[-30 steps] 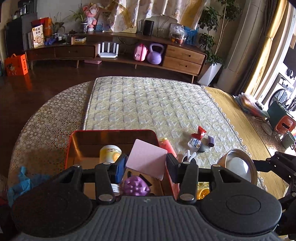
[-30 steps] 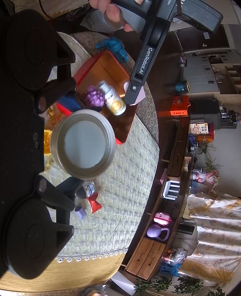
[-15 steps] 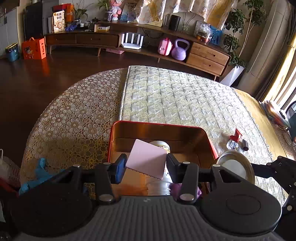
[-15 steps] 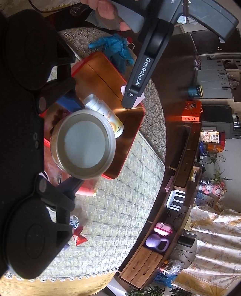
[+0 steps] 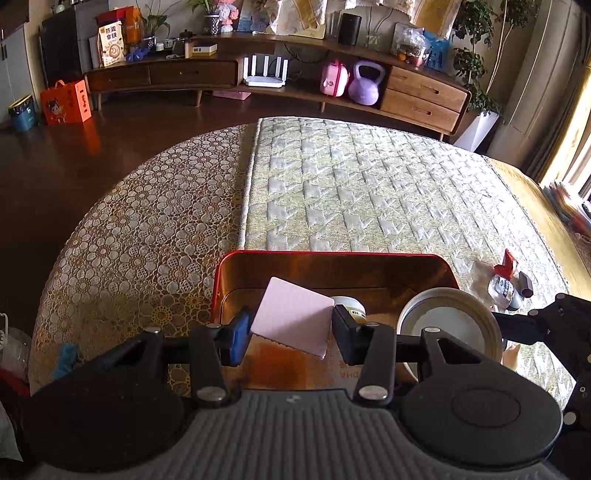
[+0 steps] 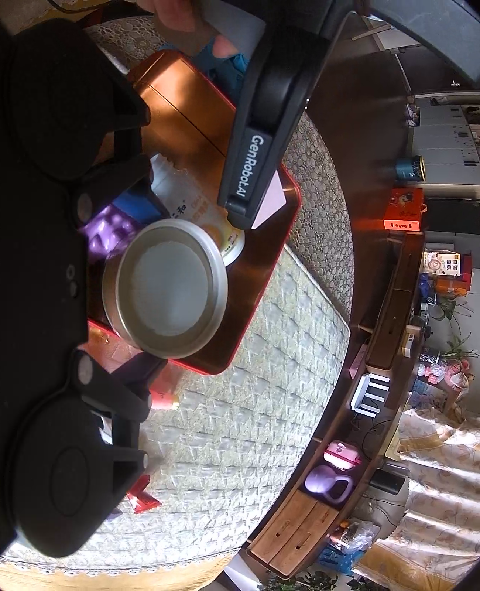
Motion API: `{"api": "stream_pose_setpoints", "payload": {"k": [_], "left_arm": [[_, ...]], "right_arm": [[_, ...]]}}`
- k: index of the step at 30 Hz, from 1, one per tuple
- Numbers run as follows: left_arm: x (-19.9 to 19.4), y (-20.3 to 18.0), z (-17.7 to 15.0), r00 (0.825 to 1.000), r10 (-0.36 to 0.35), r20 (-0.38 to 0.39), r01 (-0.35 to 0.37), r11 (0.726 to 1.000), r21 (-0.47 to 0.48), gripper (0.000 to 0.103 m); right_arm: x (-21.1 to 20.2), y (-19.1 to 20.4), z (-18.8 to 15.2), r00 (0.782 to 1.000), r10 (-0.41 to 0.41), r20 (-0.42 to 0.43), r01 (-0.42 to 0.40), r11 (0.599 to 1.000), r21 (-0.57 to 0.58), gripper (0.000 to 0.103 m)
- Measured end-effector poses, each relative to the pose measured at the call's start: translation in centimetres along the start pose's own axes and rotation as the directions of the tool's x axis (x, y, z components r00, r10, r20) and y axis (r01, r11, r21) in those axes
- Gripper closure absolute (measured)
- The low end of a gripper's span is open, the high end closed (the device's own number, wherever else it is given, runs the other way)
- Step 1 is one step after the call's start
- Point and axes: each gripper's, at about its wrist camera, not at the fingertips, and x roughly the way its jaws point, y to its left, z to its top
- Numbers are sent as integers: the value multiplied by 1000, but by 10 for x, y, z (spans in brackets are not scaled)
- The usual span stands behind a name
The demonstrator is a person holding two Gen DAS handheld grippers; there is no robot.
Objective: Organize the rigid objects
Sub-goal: 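Drop the sponge and lid into the tin and open both grippers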
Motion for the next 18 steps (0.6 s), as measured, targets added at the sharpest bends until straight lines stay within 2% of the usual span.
{"api": "stream_pose_setpoints", "payload": {"k": [15, 16, 18], "left_arm": [[2, 6, -2, 1000, -3, 5, 3, 999, -46, 56], [1, 7, -2, 1000, -3, 3, 3, 999, -52, 55], [-1, 9, -4, 1000, -9, 3, 9, 997, -70, 42]], "right_arm": [[-23, 1, -1, 999, 26, 17, -27, 1000, 7, 25], [-25, 1, -2, 999, 29, 19, -29, 1000, 8, 24], [-31, 2, -2, 999, 34, 21, -35, 999, 9, 24]]}}
